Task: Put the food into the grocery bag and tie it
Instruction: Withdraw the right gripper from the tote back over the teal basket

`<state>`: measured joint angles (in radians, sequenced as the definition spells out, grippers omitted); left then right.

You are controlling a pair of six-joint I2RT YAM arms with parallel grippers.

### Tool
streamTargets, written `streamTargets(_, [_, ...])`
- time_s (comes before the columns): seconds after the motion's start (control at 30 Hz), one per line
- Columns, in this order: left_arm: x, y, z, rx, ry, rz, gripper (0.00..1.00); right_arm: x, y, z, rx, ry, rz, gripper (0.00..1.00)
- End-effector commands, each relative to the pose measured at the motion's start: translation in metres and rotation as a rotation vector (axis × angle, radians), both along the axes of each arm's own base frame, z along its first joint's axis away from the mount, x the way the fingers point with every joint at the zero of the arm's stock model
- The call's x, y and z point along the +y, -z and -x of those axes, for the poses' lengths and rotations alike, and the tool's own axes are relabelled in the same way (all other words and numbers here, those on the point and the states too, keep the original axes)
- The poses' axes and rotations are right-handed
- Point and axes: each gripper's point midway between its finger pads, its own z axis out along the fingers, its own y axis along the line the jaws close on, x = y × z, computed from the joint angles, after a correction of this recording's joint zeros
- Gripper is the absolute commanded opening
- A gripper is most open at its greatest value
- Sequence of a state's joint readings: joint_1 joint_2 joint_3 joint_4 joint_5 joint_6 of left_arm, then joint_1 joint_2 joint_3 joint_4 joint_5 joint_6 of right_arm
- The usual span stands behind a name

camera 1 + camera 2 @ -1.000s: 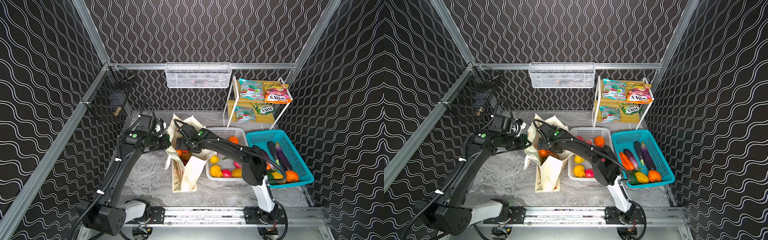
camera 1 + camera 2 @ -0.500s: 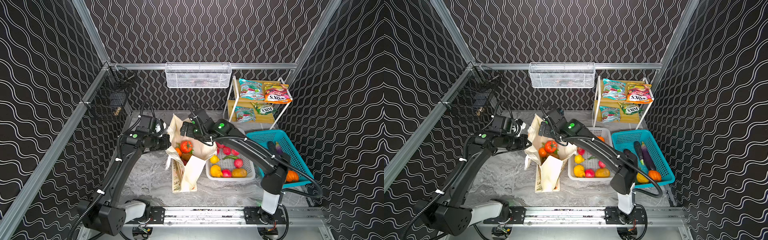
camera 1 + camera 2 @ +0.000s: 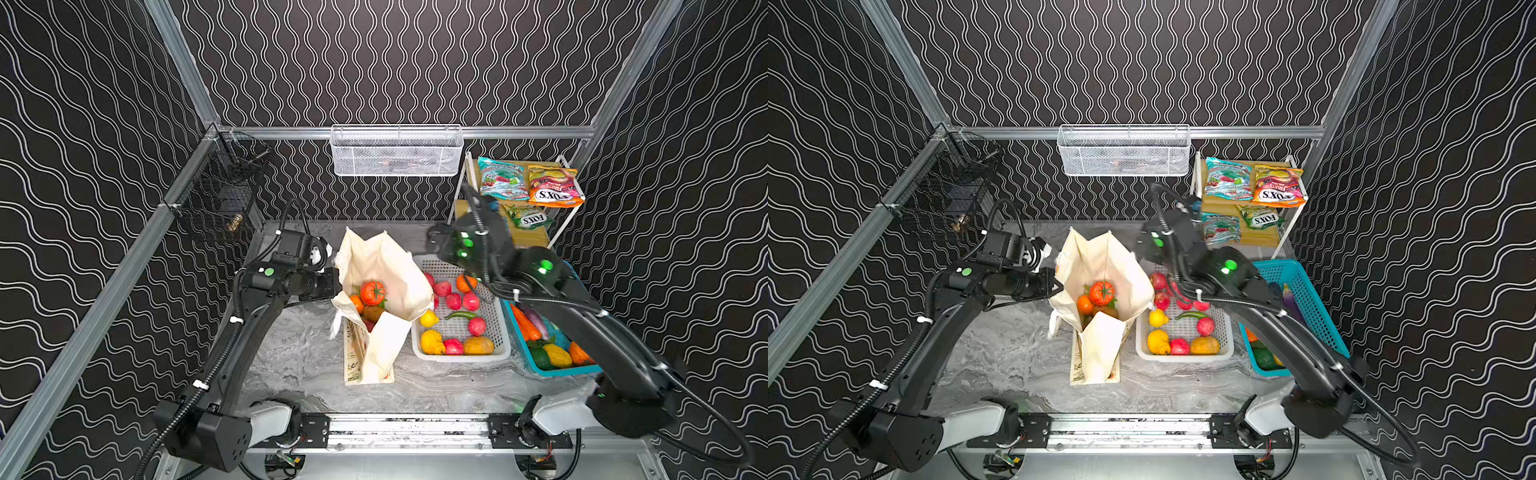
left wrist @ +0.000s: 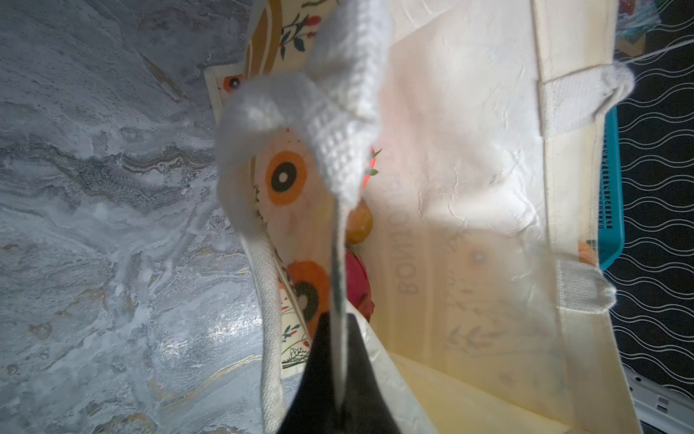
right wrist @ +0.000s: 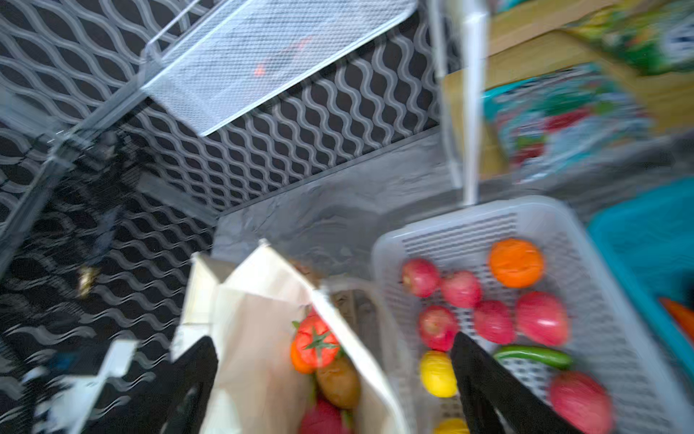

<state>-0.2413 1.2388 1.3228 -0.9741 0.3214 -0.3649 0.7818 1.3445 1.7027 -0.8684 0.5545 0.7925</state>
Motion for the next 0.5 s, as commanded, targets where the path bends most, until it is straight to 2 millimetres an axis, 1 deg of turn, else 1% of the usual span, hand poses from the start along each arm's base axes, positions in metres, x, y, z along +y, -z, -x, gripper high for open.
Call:
streamTargets(0.0, [-0.001, -0.003, 0.003, -0.002, 0.008, 0.009, 0.0, -0.076, 0.017, 0.009, 0.016, 0.178, 0.032, 0.97])
streamTargets(0.07, [-0.002, -0.001, 0.003, 0.002, 0.009, 0.012, 0.0, -0.116, 0.028, 0.013, 0.02, 0.241, 0.017, 0.96])
streamTargets(0.13, [-0.002, 0.001, 0.003, 0.006, 0.011, 0.016, 0.0, -0.154, 0.04, 0.016, 0.032, 0.326, 0.061, 0.95])
streamTargets(0.23, [-0.004, 0.004, 0.003, 0.01, 0.015, 0.02, 0.0, -0.195, 0.064, 0.017, 0.103, 0.43, 0.161, 0.96])
streamTargets(0.3, [-0.004, 0.005, 0.002, 0.011, 0.017, 0.019, 0.0, -0.214, 0.087, 0.013, 0.175, 0.46, 0.175, 0.96])
streamTargets(0.37, [-0.005, 0.004, 0.002, 0.007, 0.019, 0.027, 0.0, -0.229, 0.113, 0.009, 0.248, 0.478, 0.132, 0.96])
streamTargets(0.47, [-0.006, 0.004, 0.003, 0.004, 0.022, 0.035, 0.0, -0.237, 0.156, -0.001, 0.315, 0.456, 0.05, 0.93])
